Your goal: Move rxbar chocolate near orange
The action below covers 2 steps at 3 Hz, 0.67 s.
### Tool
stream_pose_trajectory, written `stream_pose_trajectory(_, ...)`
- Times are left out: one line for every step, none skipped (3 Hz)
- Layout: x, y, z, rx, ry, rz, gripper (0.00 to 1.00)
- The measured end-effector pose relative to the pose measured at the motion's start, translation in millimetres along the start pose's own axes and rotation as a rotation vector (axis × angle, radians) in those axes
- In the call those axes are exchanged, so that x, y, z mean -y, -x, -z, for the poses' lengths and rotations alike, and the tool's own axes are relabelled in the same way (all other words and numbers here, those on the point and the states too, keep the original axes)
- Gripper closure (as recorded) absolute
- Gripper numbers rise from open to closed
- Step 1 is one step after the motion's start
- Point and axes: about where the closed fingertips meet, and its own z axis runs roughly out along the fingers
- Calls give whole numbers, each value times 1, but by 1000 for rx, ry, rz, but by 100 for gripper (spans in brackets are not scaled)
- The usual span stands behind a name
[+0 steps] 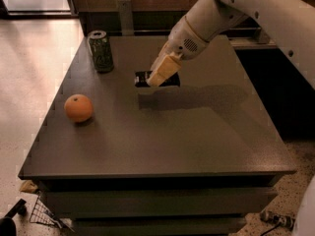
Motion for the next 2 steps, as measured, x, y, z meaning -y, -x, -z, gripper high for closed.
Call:
stream_pose_trajectory(-11, 8, -14, 5, 2, 16, 100)
stream_pose_trajectory(-46, 31, -33, 11, -8, 57, 100)
